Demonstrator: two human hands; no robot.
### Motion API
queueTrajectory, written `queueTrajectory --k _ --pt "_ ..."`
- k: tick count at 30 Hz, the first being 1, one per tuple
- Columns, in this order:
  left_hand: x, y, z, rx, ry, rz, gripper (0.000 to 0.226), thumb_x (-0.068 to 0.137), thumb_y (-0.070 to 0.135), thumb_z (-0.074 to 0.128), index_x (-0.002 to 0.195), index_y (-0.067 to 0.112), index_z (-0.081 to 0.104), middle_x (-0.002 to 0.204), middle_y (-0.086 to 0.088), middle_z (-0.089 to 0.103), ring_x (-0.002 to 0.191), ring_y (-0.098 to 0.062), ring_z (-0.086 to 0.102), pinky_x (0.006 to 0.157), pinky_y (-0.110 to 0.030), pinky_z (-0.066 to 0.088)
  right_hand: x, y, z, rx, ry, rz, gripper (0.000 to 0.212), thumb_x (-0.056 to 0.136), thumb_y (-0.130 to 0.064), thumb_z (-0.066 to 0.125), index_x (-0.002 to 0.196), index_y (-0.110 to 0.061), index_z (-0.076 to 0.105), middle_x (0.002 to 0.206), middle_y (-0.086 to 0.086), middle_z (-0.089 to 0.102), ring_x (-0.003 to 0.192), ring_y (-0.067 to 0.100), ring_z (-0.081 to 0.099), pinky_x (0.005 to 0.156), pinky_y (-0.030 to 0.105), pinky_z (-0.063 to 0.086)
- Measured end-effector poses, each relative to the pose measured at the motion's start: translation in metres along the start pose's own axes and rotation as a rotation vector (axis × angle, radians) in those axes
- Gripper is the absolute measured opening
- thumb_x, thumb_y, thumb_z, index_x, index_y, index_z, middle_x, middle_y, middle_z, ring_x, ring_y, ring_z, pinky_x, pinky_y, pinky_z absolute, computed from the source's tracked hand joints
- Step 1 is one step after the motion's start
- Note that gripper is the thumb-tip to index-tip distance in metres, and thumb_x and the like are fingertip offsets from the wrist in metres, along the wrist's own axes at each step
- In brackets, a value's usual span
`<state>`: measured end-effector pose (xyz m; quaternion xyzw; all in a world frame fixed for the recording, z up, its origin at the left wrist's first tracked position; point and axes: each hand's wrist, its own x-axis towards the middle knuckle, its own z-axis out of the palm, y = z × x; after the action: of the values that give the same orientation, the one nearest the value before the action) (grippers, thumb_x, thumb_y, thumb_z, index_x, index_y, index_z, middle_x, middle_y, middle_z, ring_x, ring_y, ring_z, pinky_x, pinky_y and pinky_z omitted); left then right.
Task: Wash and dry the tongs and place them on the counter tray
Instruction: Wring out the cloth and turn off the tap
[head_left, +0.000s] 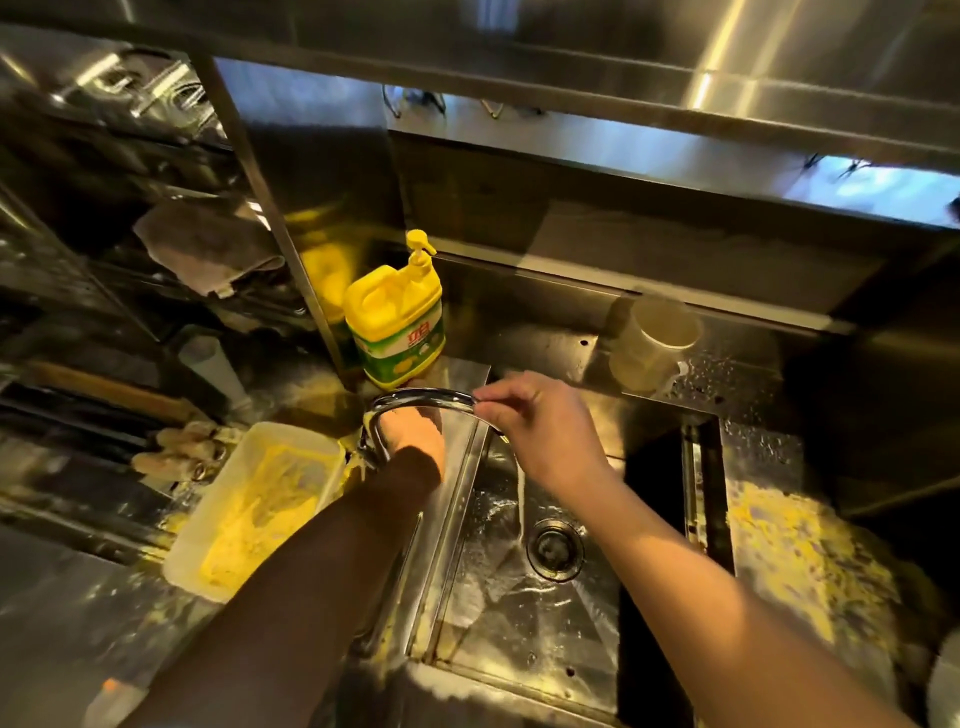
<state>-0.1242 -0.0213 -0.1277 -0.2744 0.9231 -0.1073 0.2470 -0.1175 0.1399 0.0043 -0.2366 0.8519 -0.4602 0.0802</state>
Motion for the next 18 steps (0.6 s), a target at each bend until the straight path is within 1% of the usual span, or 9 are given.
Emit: queueTrajectory --k 2,6,8,10,11,12,14,16,18 --pt "-0.002 -0.001 0.002 0.158 -0.058 0.005 0.040 0.093 0.020 0.044 0.128 0.014 0.061 0.125 -0.004 0.064 0.116 -0.031 0.059 0.083 -0.045 0.046 0.000 0.000 0.000 -0.004 0.002 0.012 0.014 0.085 -0.025 0.074 0.099 -0.025 0.078 0.094 -0.013 0.071 0.081 -0.009 0.059 0.073 0.004 0.042" --pt "0.004 0.003 0.008 0.339 -0.128 0.047 0.039 0.095 0.018 0.042 0.130 0.014 0.058 0.123 -0.002 0.064 0.114 -0.025 0.059 0.075 -0.041 0.032 0.000 0.000 0.000 0.047 0.028 0.028 0.015 0.084 -0.021 0.076 0.099 -0.021 0.079 0.098 -0.008 0.073 0.091 0.005 0.066 0.086 0.025 0.053" --pt "0.002 0.002 0.010 0.397 -0.139 0.065 0.038 0.093 0.014 0.043 0.127 0.014 0.059 0.119 -0.003 0.064 0.106 -0.024 0.059 0.072 -0.041 0.032 -0.001 0.000 0.000 0.054 0.034 0.034 0.016 0.084 -0.020 0.077 0.099 -0.020 0.079 0.099 -0.008 0.073 0.092 0.007 0.066 0.089 0.032 0.055" --pt "-0.003 0.000 0.015 0.427 -0.159 0.020 0.033 0.092 0.014 0.045 0.121 0.013 0.061 0.118 -0.005 0.066 0.103 -0.027 0.062 0.078 -0.039 0.040 -0.001 -0.001 0.000 0.051 0.031 0.037 0.016 0.084 -0.021 0.076 0.099 -0.020 0.078 0.100 -0.008 0.073 0.093 0.007 0.066 0.090 0.035 0.055" --pt "-0.005 0.000 0.016 0.426 -0.187 -0.037 0.032 0.093 0.015 0.044 0.119 0.010 0.063 0.119 -0.008 0.067 0.104 -0.031 0.065 0.085 -0.043 0.044 -0.001 -0.001 0.000 0.045 0.029 0.042 0.016 0.084 -0.022 0.076 0.100 -0.021 0.078 0.101 -0.008 0.073 0.093 0.007 0.066 0.090 0.036 0.055" --pt "-0.006 0.001 0.020 0.448 -0.179 -0.049 0.035 0.094 0.015 0.043 0.121 0.006 0.062 0.122 -0.014 0.066 0.107 -0.039 0.065 0.092 -0.051 0.047 -0.001 -0.001 -0.001 0.034 0.028 0.044 0.016 0.085 -0.023 0.075 0.100 -0.022 0.078 0.102 -0.007 0.074 0.094 0.007 0.066 0.090 0.036 0.055" --pt "-0.011 0.002 0.017 0.455 -0.197 -0.062 0.041 0.096 0.015 0.039 0.128 0.000 0.058 0.127 -0.022 0.063 0.114 -0.049 0.061 0.097 -0.063 0.044 -0.002 -0.003 -0.001 0.021 0.018 0.062 0.016 0.085 -0.024 0.074 0.101 -0.023 0.078 0.104 -0.008 0.073 0.095 0.007 0.066 0.092 0.037 0.054" --pt "-0.015 0.001 0.008 0.420 -0.165 -0.021 0.043 0.096 0.014 0.037 0.132 0.000 0.055 0.128 -0.023 0.062 0.117 -0.048 0.059 0.099 -0.061 0.042 -0.003 -0.003 0.000 0.014 0.016 0.082 0.016 0.086 -0.024 0.074 0.102 -0.024 0.077 0.105 -0.008 0.073 0.096 0.007 0.065 0.092 0.037 0.055" --pt "-0.027 -0.001 0.003 0.369 -0.060 0.083 0.040 0.096 0.012 0.040 0.134 0.009 0.055 0.128 -0.014 0.064 0.119 -0.037 0.060 0.100 -0.051 0.042 -0.006 -0.006 -0.001 0.012 0.012 0.094 0.016 0.087 -0.025 0.074 0.102 -0.024 0.077 0.103 -0.007 0.074 0.095 0.008 0.066 0.091 0.037 0.055"
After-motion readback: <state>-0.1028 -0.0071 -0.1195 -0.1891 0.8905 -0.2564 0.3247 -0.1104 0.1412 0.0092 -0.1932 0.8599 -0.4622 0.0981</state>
